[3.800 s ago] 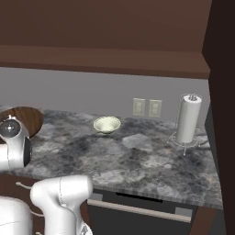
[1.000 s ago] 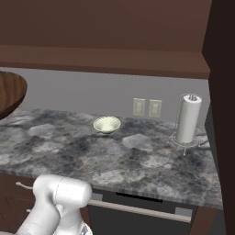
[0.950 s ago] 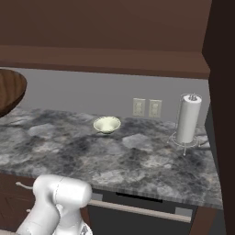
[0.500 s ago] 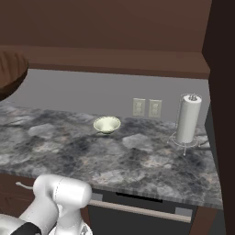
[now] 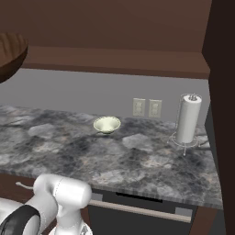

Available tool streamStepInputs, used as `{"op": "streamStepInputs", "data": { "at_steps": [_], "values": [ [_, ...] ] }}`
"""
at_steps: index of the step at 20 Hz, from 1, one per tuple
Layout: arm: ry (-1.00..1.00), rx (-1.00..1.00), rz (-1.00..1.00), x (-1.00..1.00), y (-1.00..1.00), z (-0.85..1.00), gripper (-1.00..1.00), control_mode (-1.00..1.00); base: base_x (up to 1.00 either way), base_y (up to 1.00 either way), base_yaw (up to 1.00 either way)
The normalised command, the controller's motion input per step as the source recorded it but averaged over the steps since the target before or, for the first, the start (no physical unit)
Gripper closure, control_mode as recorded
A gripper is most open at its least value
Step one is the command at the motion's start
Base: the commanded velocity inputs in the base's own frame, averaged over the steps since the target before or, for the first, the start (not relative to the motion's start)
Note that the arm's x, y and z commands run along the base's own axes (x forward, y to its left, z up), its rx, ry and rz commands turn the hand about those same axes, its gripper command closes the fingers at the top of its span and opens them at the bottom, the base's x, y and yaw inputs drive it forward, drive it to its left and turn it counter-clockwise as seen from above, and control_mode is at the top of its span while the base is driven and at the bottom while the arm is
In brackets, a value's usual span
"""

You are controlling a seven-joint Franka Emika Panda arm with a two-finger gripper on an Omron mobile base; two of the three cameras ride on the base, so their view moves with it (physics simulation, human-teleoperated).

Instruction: Pick up the bowls on the counter and stack them on top of one another in the open cabinet. Place the smaller bowl on top of the larger bowl.

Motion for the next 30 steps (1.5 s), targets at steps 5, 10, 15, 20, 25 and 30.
{"op": "streamStepInputs", "data": {
  "at_steps": [5, 10, 15, 20, 25, 30],
  "values": [
    [-0.06, 0.01, -0.12, 0.06, -0.02, 0.27, 1.0, -1.0, 0.0, 0.0, 0.0],
    [-0.07, 0.05, -0.13, 0.07, 0.0, 0.16, 1.0, -1.0, 0.0, 0.0, 0.0],
    [-0.04, 0.07, -0.13, 0.12, 0.01, 0.08, 1.0, -1.0, 0.0, 0.0, 0.0],
    [-0.04, 0.06, -0.06, 0.34, 0.0, -0.04, 1.0, -1.0, 0.0, 0.0, 0.0],
    [-0.07, 0.03, 0.0, 0.35, 0.02, -0.1, 1.0, -1.0, 0.0, 0.0, 0.0],
    [-0.03, 0.02, 0.0, 0.34, 0.08, -0.22, 1.0, -1.0, 0.0, 0.0, 0.0]
  ]
}}
